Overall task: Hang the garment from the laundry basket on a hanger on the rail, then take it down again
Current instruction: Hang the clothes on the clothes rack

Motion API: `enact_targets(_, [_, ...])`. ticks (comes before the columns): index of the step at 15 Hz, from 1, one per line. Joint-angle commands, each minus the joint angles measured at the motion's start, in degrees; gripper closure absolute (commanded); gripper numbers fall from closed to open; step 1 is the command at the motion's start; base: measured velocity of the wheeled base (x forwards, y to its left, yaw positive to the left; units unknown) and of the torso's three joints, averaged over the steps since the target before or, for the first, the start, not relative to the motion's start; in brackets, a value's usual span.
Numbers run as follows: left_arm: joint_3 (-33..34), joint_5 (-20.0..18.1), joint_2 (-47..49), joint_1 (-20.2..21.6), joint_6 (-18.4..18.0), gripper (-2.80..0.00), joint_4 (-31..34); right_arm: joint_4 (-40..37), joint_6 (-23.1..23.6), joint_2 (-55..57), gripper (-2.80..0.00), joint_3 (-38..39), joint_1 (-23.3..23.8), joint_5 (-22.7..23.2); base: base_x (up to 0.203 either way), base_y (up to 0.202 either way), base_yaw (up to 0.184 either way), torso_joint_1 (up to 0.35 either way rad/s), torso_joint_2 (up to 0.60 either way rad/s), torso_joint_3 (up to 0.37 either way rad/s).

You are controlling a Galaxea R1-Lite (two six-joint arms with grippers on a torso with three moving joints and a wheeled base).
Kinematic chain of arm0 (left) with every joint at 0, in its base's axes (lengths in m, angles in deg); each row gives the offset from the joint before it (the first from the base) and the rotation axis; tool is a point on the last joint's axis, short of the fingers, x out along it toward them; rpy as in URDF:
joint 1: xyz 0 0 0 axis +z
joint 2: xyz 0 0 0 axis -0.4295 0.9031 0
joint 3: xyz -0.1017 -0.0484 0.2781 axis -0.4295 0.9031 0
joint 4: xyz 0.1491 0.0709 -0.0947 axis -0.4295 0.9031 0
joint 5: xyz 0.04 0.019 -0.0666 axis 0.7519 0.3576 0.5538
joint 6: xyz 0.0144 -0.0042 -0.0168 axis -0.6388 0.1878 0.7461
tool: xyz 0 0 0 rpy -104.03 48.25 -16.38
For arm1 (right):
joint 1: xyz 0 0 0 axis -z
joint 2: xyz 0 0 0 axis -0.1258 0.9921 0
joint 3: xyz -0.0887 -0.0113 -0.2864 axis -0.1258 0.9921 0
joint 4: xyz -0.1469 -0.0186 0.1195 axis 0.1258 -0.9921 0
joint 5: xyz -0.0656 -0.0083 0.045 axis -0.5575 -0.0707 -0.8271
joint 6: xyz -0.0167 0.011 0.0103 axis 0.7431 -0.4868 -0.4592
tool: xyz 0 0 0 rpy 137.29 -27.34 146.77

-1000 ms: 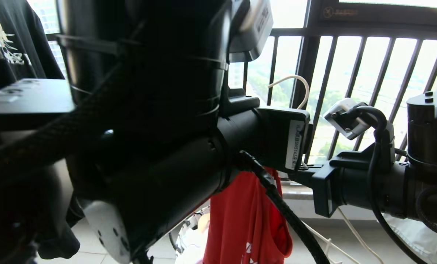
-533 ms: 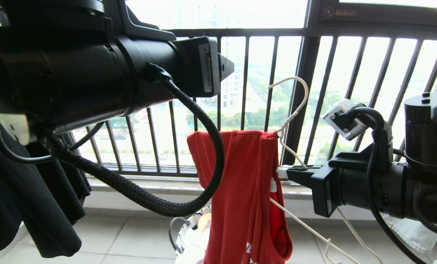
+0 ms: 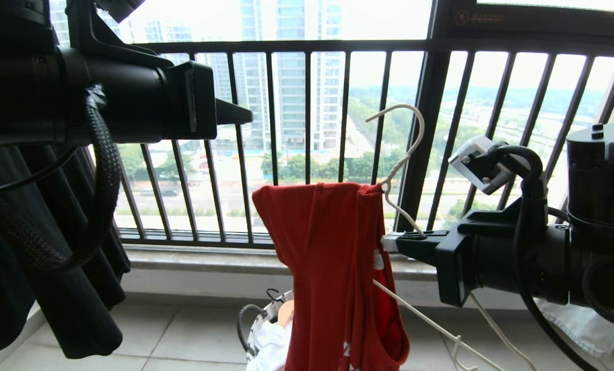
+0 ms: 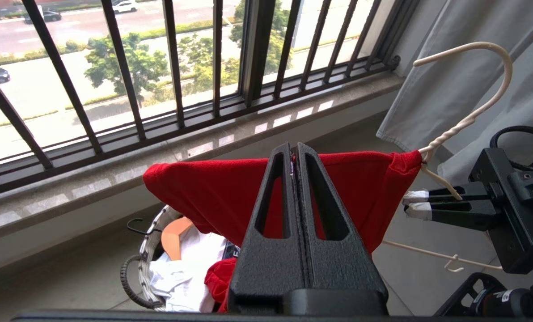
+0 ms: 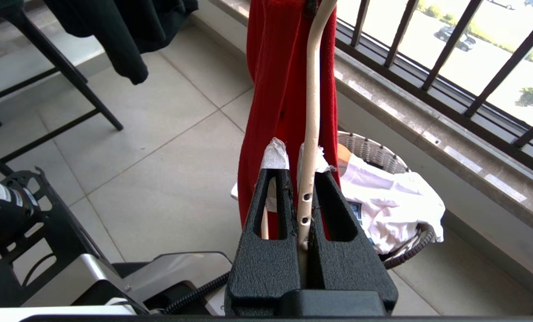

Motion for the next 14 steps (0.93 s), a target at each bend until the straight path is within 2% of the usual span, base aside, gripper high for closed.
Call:
enact_targets(1, [-1.5,-13.1,1.2,6.2,0.0,0.00,3.5,-0.3,0.4,2.2,0.00,-2.6,0.0,1.9,0.000,0.000,0.000,0.000,0.00,0.000])
enact_targets(3, [-2.0,-20.2,2.9,8.7,-0.7,0.00,5.7,-2.4,2.2,3.9,0.00,-5.1,0.1,4.5,0.000,0.000,0.000,0.000,0.00,0.000])
enact_targets(5, [-1.5,-23.1,3.5,9.7,-4.1,0.00,8.0,-4.5,3.3,4.4,0.00,-6.9,0.1,10.2,0.000,0.000,0.000,0.000,0.00,0.000])
enact_targets(6, [-1.1,-24.0,3.4,9.9,-6.9,0.00,10.2,-5.4,4.2,4.6,0.00,-7.7,0.1,12.6,0.000,0.000,0.000,0.000,0.00,0.000])
enact_targets(7, [-0.9,-25.3,3.0,10.4,-11.3,0.00,13.7,-5.6,5.4,5.1,0.00,-7.9,0.4,13.6,0.000,0.000,0.000,0.000,0.00,0.000])
enact_targets(9, [-1.1,-32.6,1.8,13.7,-17.0,0.00,19.2,-5.8,7.2,5.4,0.00,-7.9,0.8,16.9,0.000,0.000,0.000,0.000,0.00,0.000])
enact_targets(10, [-0.9,-33.5,1.4,14.3,-19.1,0.00,20.3,-6.5,7.6,5.6,0.00,-7.9,0.8,19.2,0.000,0.000,0.000,0.000,0.00,0.000])
enact_targets(12, [-0.9,-33.5,1.3,14.7,-21.6,0.00,22.0,-7.6,10.0,6.5,0.00,-8.0,0.7,21.1,0.000,0.000,0.000,0.000,0.00,0.000])
enact_targets(13, [-0.5,-33.6,0.8,14.8,-22.8,-2.80,22.3,-7.7,10.7,7.4,0.00,-8.3,0.7,21.2,0.000,0.000,0.000,0.000,0.00,0.000])
enact_targets(14, [0.2,-33.8,-0.1,14.8,-23.5,-2.80,22.2,-7.7,10.9,8.0,0.00,-8.6,0.7,21.3,0.000,0.000,0.000,0.000,0.00,0.000])
